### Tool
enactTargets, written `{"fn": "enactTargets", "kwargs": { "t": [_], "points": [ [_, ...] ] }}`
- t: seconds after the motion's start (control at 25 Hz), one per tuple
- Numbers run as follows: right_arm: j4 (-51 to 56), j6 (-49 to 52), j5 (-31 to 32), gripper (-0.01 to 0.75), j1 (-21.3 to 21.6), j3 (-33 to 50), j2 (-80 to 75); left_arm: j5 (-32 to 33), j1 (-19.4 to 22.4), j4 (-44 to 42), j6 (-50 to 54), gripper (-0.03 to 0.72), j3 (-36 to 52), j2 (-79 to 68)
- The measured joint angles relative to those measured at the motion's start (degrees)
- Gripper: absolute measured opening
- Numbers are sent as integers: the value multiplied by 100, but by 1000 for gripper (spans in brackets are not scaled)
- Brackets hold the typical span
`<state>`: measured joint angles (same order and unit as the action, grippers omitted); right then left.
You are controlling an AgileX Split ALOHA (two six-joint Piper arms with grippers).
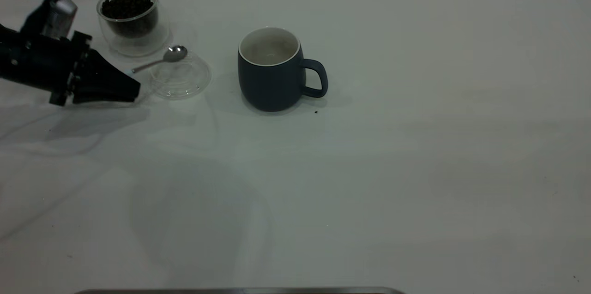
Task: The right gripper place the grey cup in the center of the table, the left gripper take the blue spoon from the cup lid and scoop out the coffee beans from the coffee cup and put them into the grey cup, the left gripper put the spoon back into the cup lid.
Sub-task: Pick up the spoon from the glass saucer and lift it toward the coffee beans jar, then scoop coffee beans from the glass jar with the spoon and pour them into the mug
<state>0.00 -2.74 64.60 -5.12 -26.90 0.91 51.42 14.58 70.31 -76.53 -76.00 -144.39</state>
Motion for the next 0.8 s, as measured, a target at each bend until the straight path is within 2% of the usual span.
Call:
{"fn": "enactTargets", "kwargs": {
  "t": [0.2, 0.48, 0.8],
  "points": [
    [0, 0, 0, 460, 0, 0, 0, 200, 136, -357, 489, 91, 0, 74],
    [0, 0, 0, 460, 0, 0, 0, 1118, 382, -873, 659, 91, 0, 179],
    [0, 0, 0, 460, 0, 0, 0, 1420, 426, -1685, 1209, 90, -158, 1521]
  ]
}}
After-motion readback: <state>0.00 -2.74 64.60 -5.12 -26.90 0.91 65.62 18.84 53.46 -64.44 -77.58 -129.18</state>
